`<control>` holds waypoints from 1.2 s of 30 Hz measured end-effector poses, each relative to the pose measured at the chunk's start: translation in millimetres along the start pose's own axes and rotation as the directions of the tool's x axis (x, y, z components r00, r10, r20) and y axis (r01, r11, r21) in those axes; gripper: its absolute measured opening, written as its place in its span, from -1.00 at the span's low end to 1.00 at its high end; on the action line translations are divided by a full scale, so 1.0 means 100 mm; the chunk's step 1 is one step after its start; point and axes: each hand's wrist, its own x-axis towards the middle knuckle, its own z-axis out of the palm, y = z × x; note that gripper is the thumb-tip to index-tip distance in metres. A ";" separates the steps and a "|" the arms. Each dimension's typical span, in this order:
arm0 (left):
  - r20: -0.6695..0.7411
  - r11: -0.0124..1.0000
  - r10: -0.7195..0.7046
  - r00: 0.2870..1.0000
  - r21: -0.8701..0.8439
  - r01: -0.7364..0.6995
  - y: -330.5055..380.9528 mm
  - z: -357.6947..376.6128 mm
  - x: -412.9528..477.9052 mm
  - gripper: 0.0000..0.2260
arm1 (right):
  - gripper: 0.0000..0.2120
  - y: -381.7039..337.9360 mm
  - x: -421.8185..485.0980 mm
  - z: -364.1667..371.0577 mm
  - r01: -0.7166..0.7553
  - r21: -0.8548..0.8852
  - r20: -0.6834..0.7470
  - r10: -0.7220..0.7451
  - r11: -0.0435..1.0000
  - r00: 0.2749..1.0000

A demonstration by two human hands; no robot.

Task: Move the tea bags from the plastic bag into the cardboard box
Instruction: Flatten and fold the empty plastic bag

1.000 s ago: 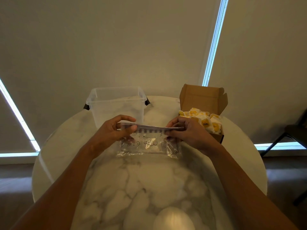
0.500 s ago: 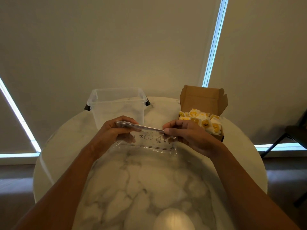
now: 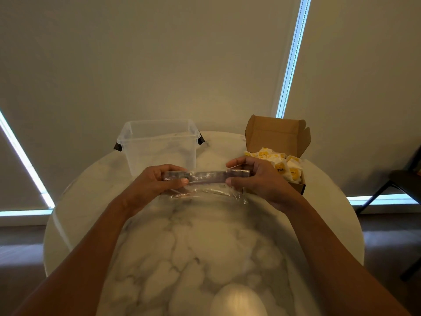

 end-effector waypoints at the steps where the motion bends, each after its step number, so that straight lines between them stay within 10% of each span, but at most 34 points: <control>1: -0.017 1.000 0.002 1.000 0.002 -0.002 0.00 0.00 0.00 -0.72 | -0.63 0.01 0.00 -0.01 -0.002 0.007 0.000 0.002 1.000 1.000; 12: -0.067 0.998 0.059 0.996 -0.020 -0.060 0.07 0.03 -0.03 -0.79 | -0.69 -0.07 -0.03 0.00 -0.134 0.115 0.267 0.099 0.984 0.958; 23: 0.093 0.996 -0.035 0.995 -0.082 0.043 0.08 -0.02 -0.03 -0.71 | -0.69 -0.01 -0.03 0.00 -0.038 -0.021 0.177 0.042 0.999 0.983; 36: 0.113 0.961 -0.165 0.980 0.242 0.134 0.07 0.04 -0.09 -0.77 | -0.71 0.00 -0.03 0.02 -0.002 -0.217 0.220 0.050 0.976 0.974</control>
